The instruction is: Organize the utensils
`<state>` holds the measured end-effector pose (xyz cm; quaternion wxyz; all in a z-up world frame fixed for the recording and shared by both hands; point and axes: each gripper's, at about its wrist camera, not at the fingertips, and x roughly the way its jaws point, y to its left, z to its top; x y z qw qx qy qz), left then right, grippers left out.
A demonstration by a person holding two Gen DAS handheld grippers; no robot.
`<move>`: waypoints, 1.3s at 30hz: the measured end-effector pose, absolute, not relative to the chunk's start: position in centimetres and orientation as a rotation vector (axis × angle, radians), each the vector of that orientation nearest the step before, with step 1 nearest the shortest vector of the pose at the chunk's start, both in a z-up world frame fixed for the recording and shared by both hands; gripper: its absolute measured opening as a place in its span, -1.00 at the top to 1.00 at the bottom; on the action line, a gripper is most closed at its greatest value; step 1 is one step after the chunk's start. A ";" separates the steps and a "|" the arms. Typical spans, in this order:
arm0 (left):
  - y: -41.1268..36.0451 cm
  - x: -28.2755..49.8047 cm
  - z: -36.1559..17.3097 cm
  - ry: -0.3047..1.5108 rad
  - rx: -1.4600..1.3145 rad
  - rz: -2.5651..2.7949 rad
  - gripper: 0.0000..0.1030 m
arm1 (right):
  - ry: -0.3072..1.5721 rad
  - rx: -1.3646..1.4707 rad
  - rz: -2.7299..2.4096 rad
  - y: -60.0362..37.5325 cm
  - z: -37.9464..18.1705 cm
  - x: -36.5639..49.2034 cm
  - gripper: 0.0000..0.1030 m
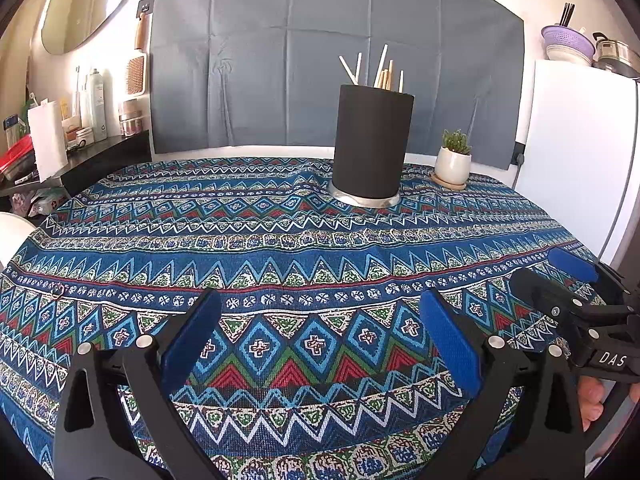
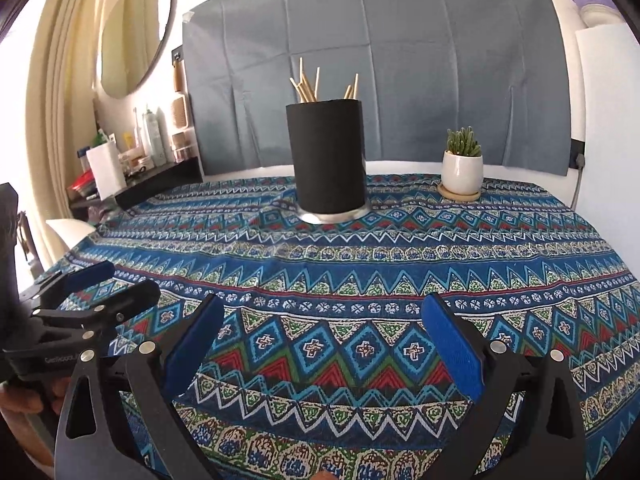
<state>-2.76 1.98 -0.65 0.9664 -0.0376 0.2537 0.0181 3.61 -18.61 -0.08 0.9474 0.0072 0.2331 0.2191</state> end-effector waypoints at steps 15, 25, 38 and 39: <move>1.0 -2.8 -0.7 0.521 -0.029 0.047 -0.88 | 0.463 0.014 0.450 -18.6 0.0 3.3 -0.84; 1.1 -2.7 -0.8 0.521 -0.030 0.057 -0.88 | 0.461 0.010 0.445 -18.5 0.0 3.1 -0.84; 0.9 -2.9 -0.8 0.514 -0.016 0.062 -0.88 | 0.449 0.008 0.450 -18.6 0.1 3.1 -0.84; 0.9 -2.9 -0.8 0.512 -0.014 0.061 -0.88 | 0.450 0.008 0.450 -18.6 0.1 3.1 -0.84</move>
